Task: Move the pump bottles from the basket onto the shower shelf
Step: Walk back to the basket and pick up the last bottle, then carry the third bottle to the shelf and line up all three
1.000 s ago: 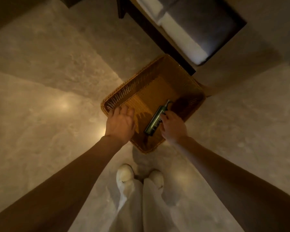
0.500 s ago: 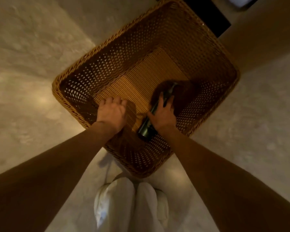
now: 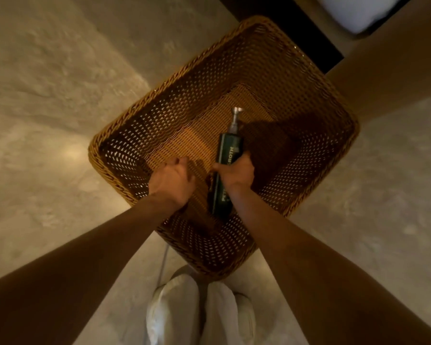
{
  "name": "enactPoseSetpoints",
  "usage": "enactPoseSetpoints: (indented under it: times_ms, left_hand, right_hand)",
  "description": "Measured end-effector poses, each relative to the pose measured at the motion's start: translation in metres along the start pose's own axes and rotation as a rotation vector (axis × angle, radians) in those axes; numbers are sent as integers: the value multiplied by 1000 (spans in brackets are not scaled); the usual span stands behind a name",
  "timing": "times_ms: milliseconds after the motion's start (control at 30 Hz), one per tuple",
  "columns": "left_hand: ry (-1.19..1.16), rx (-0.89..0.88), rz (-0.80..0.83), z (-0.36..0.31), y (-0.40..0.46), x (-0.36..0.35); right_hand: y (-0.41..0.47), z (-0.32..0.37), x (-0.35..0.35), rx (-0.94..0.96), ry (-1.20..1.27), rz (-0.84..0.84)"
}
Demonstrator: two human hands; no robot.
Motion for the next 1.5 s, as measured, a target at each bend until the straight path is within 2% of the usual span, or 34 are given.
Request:
enactPoseSetpoints:
  times_ms: [200, 300, 433, 600, 833, 1100, 1300, 1500]
  left_hand:
    - [-806, 354, -12, -17, -58, 67]
    - [-1105, 517, 28, -35, -104, 112]
    - [-1448, 555, 132, -66, -185, 194]
    - [-1799, 502, -58, -96, -299, 318]
    - [-2035, 504, -180, -136, -454, 439]
    - [-2300, 397, -230, -152, -582, 491]
    - [-2414, 384, -290, -115, -625, 505]
    - [-2434, 402, -352, -27, -645, 524]
  right_hand:
    - [-80, 90, 62, 370, 90, 61]
    - [-131, 147, 101, 486, 98, 109]
    - [-209, 226, 160, 597, 158, 159]
    - [-325, 316, 240, 712, 304, 280]
    - [-492, 406, 343, 953, 263, 424]
    - [-623, 444, 409, 1116, 223, 462]
    - [-687, 447, 383, 1160, 210, 473]
    - [-744, 476, 306, 1187, 154, 515]
Point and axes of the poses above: each hand's wrist, its own y-axis towards the middle knuckle, its own x-axis out of the back of the hand, z = x × y, the point moved 4 cm from there along y, towards the middle knuckle, and after that the axes turned 2 degrees about -y, right-handed, at the moved point
